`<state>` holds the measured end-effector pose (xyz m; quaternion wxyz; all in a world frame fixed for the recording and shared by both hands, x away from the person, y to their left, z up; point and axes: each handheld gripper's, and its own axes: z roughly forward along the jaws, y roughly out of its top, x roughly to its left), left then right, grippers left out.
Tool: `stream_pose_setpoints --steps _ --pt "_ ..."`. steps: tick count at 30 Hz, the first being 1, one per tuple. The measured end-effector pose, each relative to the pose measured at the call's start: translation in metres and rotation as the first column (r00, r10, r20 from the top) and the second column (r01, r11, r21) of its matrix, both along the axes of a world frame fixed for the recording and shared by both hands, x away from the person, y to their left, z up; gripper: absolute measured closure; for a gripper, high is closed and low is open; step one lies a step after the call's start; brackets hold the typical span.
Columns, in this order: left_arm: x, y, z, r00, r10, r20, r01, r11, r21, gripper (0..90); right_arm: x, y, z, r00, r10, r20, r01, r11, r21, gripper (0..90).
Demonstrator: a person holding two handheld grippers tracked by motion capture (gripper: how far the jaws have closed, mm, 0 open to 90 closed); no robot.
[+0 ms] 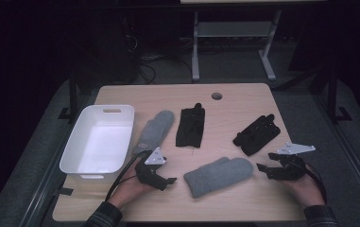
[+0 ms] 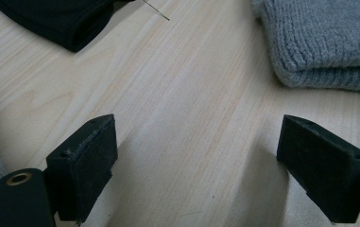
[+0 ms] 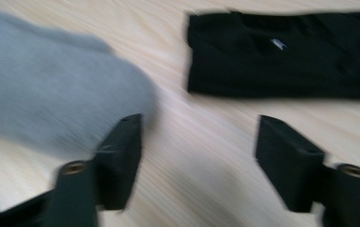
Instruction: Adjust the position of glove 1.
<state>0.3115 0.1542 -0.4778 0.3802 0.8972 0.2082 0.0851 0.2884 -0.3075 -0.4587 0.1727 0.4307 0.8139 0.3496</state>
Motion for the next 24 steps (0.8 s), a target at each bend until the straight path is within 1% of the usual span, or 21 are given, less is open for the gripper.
stream_pose_setpoints --steps 1,2,3,4,5,6,7,10,12,15,16,17,18,19,20,21,22,23,24 --pt "0.0 0.0 0.0 1.0 0.0 0.0 0.0 1.0 0.0 12.1 -0.001 -0.003 -0.003 0.9999 -0.012 0.003 0.012 0.9998 -0.015 23.4" --pt "0.0 0.0 0.0 1.0 0.0 0.0 0.0 1.0 0.001 12.1 -0.002 -0.006 -0.006 0.9997 -0.023 -0.003 0.023 0.9996 -0.018 22.3" --pt "0.0 0.0 0.0 1.0 0.0 0.0 0.0 1.0 0.001 12.1 -0.002 -0.006 -0.006 0.9997 -0.023 -0.003 0.023 0.9996 -0.018 22.3" --pt "0.0 0.0 0.0 1.0 -0.001 0.001 0.001 1.0 0.001 12.1 -0.002 -0.009 -0.012 0.9994 -0.031 -0.017 0.031 0.9994 -0.014 18.7" --pt "0.0 0.0 0.0 1.0 -0.002 0.004 0.002 1.0 0.002 12.1 -0.003 -0.009 -0.015 0.9993 -0.032 -0.021 0.032 0.9994 -0.017 17.0" --pt "0.0 0.0 0.0 1.0 -0.002 0.004 0.002 1.0 0.002 12.1 -0.003 -0.009 -0.015 0.9993 -0.032 -0.021 0.032 0.9994 -0.017 17.0" --pt "0.0 0.0 0.0 1.0 -0.002 0.003 0.002 1.0 0.003 12.1 -0.003 -0.009 -0.021 0.9992 -0.03 -0.027 0.03 0.9995 -0.008 13.8" --pt "0.0 0.0 0.0 1.0 -0.002 0.004 0.002 1.0 0.004 12.2 -0.004 -0.009 -0.024 0.9996 -0.026 -0.003 0.026 0.9996 0.009 11.7" --pt "0.001 0.0 0.0 1.0 0.001 0.004 -0.001 1.0 0.002 12.3 -0.005 -0.009 -0.024 0.9996 -0.029 -0.007 0.029 0.9996 0.008 11.2" --pt "0.002 0.0 0.003 0.9993 0.018 -0.032 -0.018 0.9998 -0.002 13.3 -0.005 -0.009 -0.024 0.9994 -0.034 -0.007 0.034 0.9994 0.008 10.9" --pt "0.002 0.0 0.003 0.9993 0.018 -0.032 -0.018 0.9998 -0.002 13.4 -0.005 -0.009 -0.024 0.9994 -0.034 -0.007 0.034 0.9994 0.008 10.9" --pt "0.004 0.001 0.004 0.9988 0.025 -0.041 -0.025 0.9997 -0.004 13.4 -0.005 -0.009 -0.024 0.9994 -0.035 -0.007 0.035 0.9994 0.008 10.9" --pt "0.006 0.0 0.007 0.9977 0.046 -0.05 -0.047 0.9987 -0.018 13.5 -0.005 -0.009 -0.024 0.9993 -0.036 -0.007 0.036 0.9993 0.008 10.9" --pt "0.006 0.0 0.007 0.9977 0.046 -0.05 -0.047 0.9987 -0.018 13.7 -0.004 -0.009 -0.024 0.9993 -0.036 -0.007 0.036 0.9993 0.008 10.9" --pt "0.007 0.0 0.01 0.9978 0.053 -0.041 -0.053 0.9985 -0.01 13.8 -0.004 -0.009 -0.024 0.9993 -0.036 -0.007 0.036 0.9993 0.008 10.9" --pt "0.011 -0.001 0.015 0.9968 0.077 -0.025 -0.077 0.997 -0.011 14.1 -0.004 -0.009 -0.024 0.9993 -0.036 -0.006 0.036 0.9993 0.009 11.0" --pt "0.013 -0.002 0.018 0.9964 0.083 -0.017 -0.083 0.9965 -0.008 15.6 -0.004 -0.009 -0.024 0.9993 -0.036 -0.006 0.036 0.9993 0.009 10.9" --pt "0.015 -0.002 0.021 0.9949 0.101 -0.01 -0.101 0.9948 -0.012 17.9 -0.004 -0.009 -0.024 0.9993 -0.036 -0.006 0.036 0.9993 0.009 11.0" --pt "0.015 -0.002 0.021 0.9949 0.101 -0.01 -0.101 0.9948 -0.012 20.3 -0.004 -0.009 -0.024 0.9993 -0.036 -0.006 0.036 0.9993 0.009 11.0"
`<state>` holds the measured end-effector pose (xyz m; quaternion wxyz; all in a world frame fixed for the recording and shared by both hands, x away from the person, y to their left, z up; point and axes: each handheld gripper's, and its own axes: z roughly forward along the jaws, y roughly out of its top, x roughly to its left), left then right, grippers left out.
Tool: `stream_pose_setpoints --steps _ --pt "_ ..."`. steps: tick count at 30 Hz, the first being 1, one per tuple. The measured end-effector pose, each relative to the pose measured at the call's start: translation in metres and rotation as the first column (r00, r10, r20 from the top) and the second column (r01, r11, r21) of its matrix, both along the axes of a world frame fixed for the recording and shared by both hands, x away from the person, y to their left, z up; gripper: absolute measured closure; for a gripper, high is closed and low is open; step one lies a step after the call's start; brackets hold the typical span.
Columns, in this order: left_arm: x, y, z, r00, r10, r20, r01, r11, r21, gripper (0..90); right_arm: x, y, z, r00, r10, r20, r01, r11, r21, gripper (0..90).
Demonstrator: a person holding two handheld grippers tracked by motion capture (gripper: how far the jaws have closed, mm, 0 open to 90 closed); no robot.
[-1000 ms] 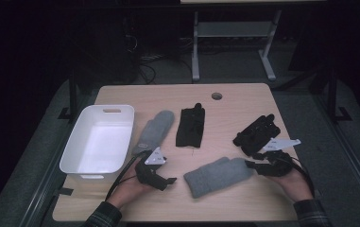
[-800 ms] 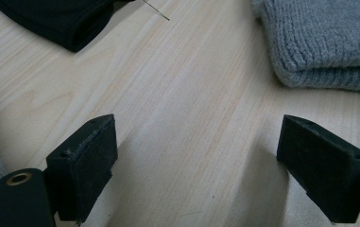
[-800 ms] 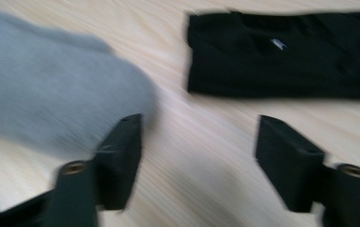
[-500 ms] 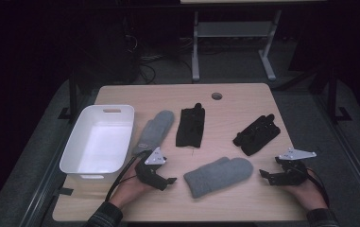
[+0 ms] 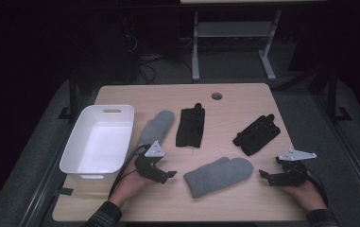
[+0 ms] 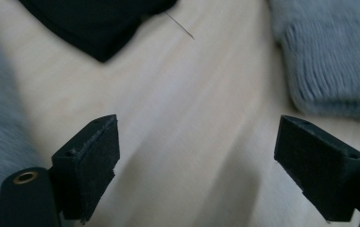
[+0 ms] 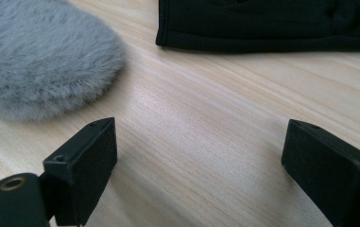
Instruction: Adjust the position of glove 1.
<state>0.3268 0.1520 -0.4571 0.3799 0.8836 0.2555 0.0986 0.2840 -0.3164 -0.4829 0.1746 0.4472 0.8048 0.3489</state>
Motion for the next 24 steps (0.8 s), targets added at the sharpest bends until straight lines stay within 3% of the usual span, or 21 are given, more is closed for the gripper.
stream_pose_setpoints --steps 5,10,15,17,18,19,24 --pt "0.012 -0.002 0.015 0.9985 0.053 0.018 -0.053 0.9986 -0.006 29.6 0.0 0.0 0.0 1.0 0.0 0.0 0.0 1.0 0.001 11.1" --pt "0.022 -0.009 0.026 0.9938 0.105 0.038 -0.106 0.9941 0.025 40.1 0.0 0.0 0.0 1.0 0.0 0.0 0.0 1.0 0.001 11.1" --pt "0.035 -0.018 0.032 0.9855 0.154 0.071 -0.158 0.9859 0.054 43.7 0.0 0.0 0.0 1.0 0.0 0.0 0.0 1.0 0.001 11.1" --pt "0.046 -0.022 0.034 0.9758 0.204 0.078 -0.209 0.9758 0.063 43.7 0.0 0.0 0.0 1.0 0.0 0.0 0.0 1.0 0.001 11.1" --pt "0.046 -0.022 0.034 0.9758 0.204 0.078 -0.209 0.9758 0.063 43.7 0.0 0.0 0.0 1.0 0.0 0.0 0.0 1.0 0.001 11.1" --pt "0.055 -0.023 0.035 0.969 0.233 0.082 -0.238 0.9691 0.063 43.7 0.0 0.0 0.0 1.0 0.0 0.0 0.0 1.0 0.001 11.2" --pt "0.076 -0.021 0.039 0.9492 0.302 0.087 -0.308 0.9486 0.071 44.1 0.0 0.0 0.0 1.0 -0.001 -0.001 0.001 1.0 0.005 11.2"
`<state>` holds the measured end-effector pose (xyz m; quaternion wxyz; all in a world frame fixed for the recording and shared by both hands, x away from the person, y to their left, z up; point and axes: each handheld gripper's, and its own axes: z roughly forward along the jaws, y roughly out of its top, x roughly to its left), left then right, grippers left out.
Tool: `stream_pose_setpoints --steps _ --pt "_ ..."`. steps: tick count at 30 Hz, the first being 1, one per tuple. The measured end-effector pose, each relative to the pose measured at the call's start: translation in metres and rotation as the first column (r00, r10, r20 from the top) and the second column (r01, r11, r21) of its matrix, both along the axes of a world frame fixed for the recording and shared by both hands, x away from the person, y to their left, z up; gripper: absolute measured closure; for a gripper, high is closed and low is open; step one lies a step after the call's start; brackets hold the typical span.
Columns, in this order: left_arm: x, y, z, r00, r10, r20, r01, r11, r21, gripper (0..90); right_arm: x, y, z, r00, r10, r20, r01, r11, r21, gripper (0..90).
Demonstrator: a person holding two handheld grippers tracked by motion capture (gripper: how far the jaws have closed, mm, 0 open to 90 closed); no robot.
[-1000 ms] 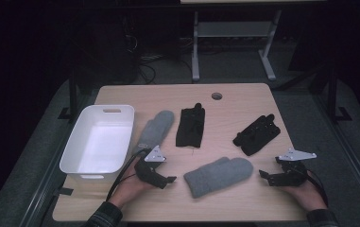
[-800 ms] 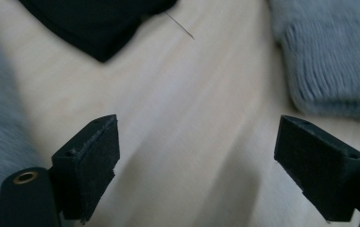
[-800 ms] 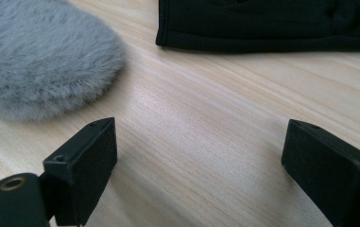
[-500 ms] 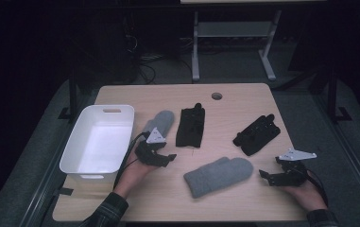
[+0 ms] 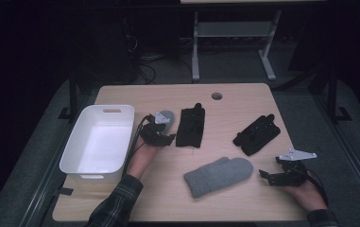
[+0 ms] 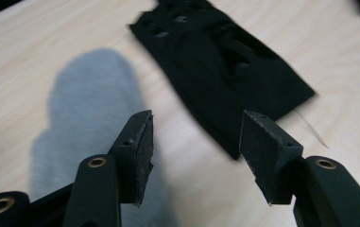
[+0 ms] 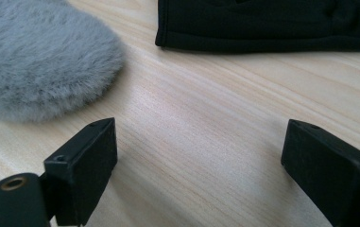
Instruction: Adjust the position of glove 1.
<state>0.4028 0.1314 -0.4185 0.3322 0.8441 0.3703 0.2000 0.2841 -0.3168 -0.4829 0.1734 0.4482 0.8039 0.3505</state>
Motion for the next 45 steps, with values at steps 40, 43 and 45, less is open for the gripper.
stream_pose_setpoints --steps 40,43,45 --pt "0.04 0.008 -0.022 0.9778 0.183 -0.103 -0.178 0.9826 0.053 83.5 0.0 0.0 0.0 1.0 -0.008 0.0 0.008 1.0 -0.001 11.9" --pt "0.038 0.007 -0.017 0.9798 0.174 -0.099 -0.169 0.9841 0.054 83.5 0.0 -0.001 0.0 1.0 -0.008 0.0 0.008 1.0 -0.001 11.9" --pt "0.033 0.004 -0.01 0.9839 0.156 -0.087 -0.152 0.9871 0.05 83.6 0.0 0.0 0.0 1.0 -0.009 0.0 0.009 1.0 -0.001 12.0"
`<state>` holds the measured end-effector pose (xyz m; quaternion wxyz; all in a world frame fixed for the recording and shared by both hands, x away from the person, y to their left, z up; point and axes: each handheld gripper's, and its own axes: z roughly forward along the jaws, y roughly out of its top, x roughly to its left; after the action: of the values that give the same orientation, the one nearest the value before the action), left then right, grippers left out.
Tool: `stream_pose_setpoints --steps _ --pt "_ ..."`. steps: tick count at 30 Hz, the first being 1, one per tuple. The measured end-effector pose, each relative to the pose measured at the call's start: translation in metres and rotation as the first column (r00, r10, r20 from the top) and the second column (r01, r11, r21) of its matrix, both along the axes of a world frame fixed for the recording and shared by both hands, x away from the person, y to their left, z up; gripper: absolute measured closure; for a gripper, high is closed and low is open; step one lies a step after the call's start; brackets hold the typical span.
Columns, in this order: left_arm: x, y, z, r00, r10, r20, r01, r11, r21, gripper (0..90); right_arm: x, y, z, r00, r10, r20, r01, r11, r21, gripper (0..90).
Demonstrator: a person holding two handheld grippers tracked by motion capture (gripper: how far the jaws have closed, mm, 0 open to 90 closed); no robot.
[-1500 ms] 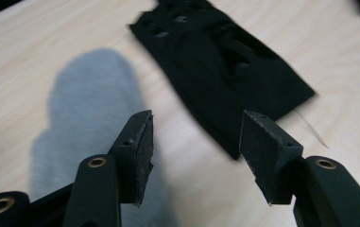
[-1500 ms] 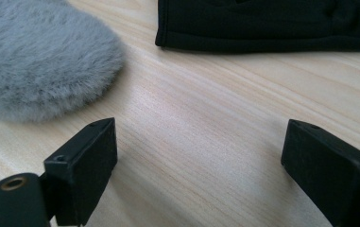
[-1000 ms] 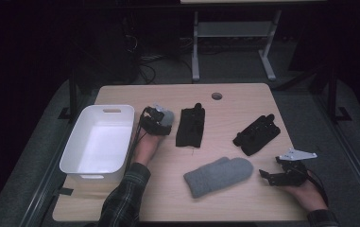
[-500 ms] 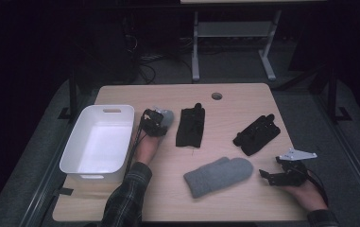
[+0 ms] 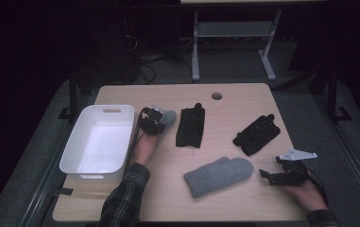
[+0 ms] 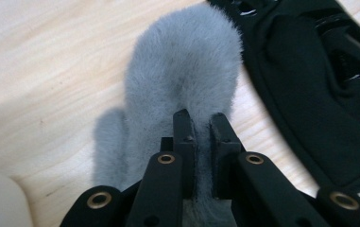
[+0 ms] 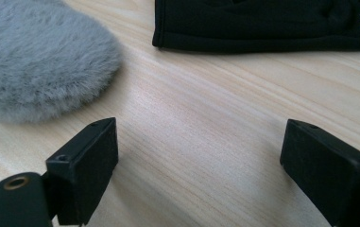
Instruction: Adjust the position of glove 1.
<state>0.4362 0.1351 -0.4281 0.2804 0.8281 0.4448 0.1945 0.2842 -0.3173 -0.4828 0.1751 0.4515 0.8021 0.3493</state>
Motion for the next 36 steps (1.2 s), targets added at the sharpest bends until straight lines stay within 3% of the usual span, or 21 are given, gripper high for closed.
stream_pose_setpoints --steps 7,12,14,15,18,19,20,21,22,23,26,28,29,31,32,33,36 --pt "-0.008 -0.005 0.016 0.9989 -0.046 0.008 0.046 0.9984 -0.031 83.8 0.0 0.0 0.0 1.0 -0.001 -0.001 0.001 1.0 0.0 12.0" --pt "-0.013 -0.008 0.027 0.9949 -0.101 0.009 0.101 0.9905 -0.093 83.8 0.0 0.0 0.0 1.0 -0.001 -0.001 0.001 1.0 0.0 12.1" --pt "-0.016 -0.009 0.03 0.9921 -0.125 0.009 0.125 0.9828 -0.135 83.9 0.0 0.0 0.0 1.0 -0.001 0.0 0.001 1.0 0.0 12.1" --pt "-0.018 -0.01 0.033 0.9893 -0.146 0.009 0.145 0.9748 -0.17 83.9 0.0 0.0 0.0 1.0 -0.001 -0.001 0.001 1.0 0.0 12.1" --pt "-0.021 -0.011 0.039 0.9836 -0.18 0.011 0.179 0.9656 -0.188 84.0 0.0 0.0 0.0 1.0 -0.001 -0.001 0.001 1.0 0.0 12.1" --pt "-0.021 -0.011 0.039 0.9836 -0.18 0.011 0.179 0.9656 -0.188 84.0 0.0 0.0 0.0 1.0 -0.001 -0.001 0.001 1.0 0.001 12.1" --pt "-0.023 -0.013 0.042 0.9802 -0.198 0.009 0.195 0.957 -0.215 84.0 0.0 0.0 0.0 1.0 -0.001 -0.001 0.001 1.0 0.001 12.1" --pt "-0.023 -0.013 0.042 0.9802 -0.198 0.009 0.195 0.957 -0.215 84.1 0.0 0.0 0.0 1.0 -0.001 0.0 0.001 1.0 0.0 12.1" --pt "-0.025 -0.014 0.045 0.9768 -0.214 0.008 0.21 0.9491 -0.235 84.1 0.0 0.0 0.0 1.0 -0.002 -0.001 0.002 1.0 0.001 12.1" --pt "-0.025 -0.014 0.045 0.9768 -0.214 0.008 0.21 0.9491 -0.235 84.1 0.0 0.0 0.0 1.0 -0.001 -0.001 0.001 1.0 0.001 12.1" --pt "-0.029 -0.017 0.051 0.968 -0.25 0.014 0.245 0.9318 -0.268 84.1 0.0 0.0 0.0 1.0 -0.001 -0.001 0.001 1.0 0.0 12.1" --pt "-0.03 -0.018 0.053 0.9651 -0.261 0.014 0.255 0.9289 -0.268 84.2 0.0 0.0 0.0 1.0 -0.001 0.0 0.001 1.0 0.0 12.1" --pt "-0.033 -0.02 0.056 0.9592 -0.282 0.018 0.276 0.9207 -0.276 84.2 0.0 0.0 0.0 1.0 -0.001 0.001 0.001 1.0 -0.001 12.1" --pt "-0.035 -0.022 0.06 0.9522 -0.305 0.021 0.299 0.9138 -0.275 84.2 0.0 0.0 0.0 1.0 -0.001 0.002 0.001 1.0 -0.001 12.2" --pt "-0.035 -0.022 0.06 0.9522 -0.305 0.021 0.299 0.9138 -0.275 84.2 0.0 0.0 0.0 1.0 -0.002 0.002 0.002 1.0 -0.001 12.2" --pt "-0.039 -0.026 0.063 0.9463 -0.323 0.022 0.315 0.9057 -0.283 84.2 0.0 0.0 0.0 1.0 -0.001 0.002 0.001 1.0 -0.002 12.2" --pt "-0.042 -0.029 0.066 0.9409 -0.338 0.029 0.332 0.9012 -0.279 84.2 0.0 0.0 0.0 1.0 -0.003 0.001 0.003 1.0 -0.001 12.2"
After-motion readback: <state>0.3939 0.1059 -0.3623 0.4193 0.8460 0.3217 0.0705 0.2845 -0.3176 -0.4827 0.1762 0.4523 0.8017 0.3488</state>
